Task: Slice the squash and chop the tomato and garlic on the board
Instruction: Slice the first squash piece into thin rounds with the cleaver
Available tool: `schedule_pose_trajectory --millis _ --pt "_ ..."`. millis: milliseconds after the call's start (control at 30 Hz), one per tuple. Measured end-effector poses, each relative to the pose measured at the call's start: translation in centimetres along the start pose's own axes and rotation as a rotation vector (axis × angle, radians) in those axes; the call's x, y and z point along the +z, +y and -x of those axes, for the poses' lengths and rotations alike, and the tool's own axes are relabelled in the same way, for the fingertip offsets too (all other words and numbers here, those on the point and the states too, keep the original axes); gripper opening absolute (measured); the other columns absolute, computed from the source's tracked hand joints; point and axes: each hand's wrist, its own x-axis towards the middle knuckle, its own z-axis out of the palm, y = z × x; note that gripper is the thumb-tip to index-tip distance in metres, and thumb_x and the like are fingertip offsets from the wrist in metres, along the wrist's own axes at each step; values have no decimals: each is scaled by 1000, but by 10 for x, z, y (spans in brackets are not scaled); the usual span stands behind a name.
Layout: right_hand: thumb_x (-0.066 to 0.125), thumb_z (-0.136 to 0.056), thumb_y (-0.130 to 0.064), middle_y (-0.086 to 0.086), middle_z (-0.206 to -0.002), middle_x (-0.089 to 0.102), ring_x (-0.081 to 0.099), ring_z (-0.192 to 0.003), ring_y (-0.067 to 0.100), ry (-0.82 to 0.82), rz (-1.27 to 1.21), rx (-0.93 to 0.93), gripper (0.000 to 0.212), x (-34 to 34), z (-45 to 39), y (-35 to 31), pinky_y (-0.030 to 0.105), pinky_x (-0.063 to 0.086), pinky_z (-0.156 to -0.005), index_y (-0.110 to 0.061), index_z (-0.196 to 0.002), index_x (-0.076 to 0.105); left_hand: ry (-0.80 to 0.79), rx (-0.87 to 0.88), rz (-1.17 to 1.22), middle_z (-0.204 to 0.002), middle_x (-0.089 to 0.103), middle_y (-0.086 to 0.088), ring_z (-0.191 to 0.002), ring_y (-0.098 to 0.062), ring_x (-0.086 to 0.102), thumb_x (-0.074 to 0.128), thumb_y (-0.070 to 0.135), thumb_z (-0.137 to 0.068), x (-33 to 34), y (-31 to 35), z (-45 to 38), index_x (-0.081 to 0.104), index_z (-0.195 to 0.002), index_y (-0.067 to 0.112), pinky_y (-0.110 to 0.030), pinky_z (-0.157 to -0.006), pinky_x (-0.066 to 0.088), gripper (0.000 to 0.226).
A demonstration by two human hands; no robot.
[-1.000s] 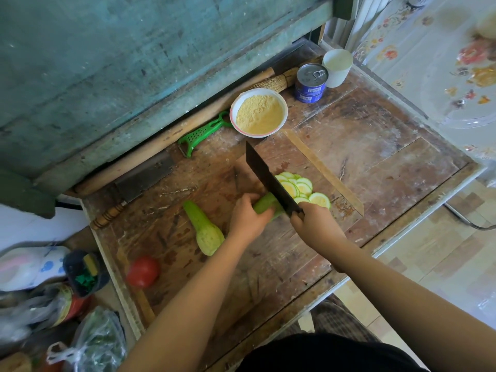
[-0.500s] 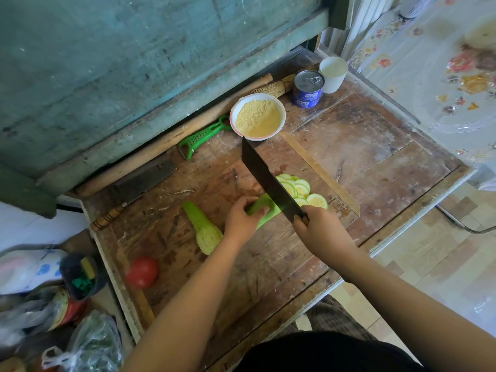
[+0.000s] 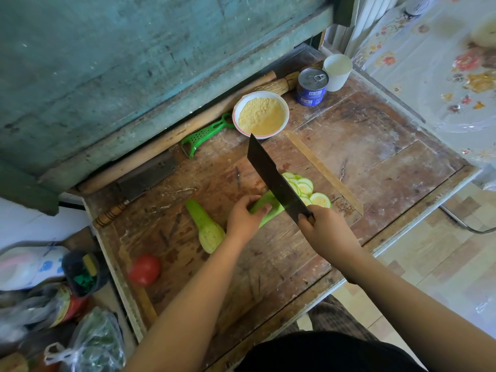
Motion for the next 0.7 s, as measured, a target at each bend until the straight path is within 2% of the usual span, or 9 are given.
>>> schedule_pose_trajectory --millis 200,533,700 --pt "44 -99 -27 4 -60 50 44 -50 17 4 -11 6 29 -2 0 -1 26 30 -44 -4 -90 59 8 0 16 -101 63 9 -98 -11 58 70 30 -83 1 0 1 63 -106 20 -26 -83 46 26" --pt "42 -99 -32 8 -62 55 49 -52 22 14 -39 10 33 1 0 1 29 35 -46 -4 -92 60 10 -20 14 -101 63 9 -96 -10 58 70 32 -83 1 0 2 63 -108 21 -24 -79 44 28" --pt "41 -99 -32 7 -62 55 52 -54 26 26 -34 3 33 2 -1 -1 31 36 -47 -6 -91 59 19 -15 -1 -101 63 10 -98 -12 59 69 33 -84 1 0 2 62 -106 23 -29 -84 47 25"
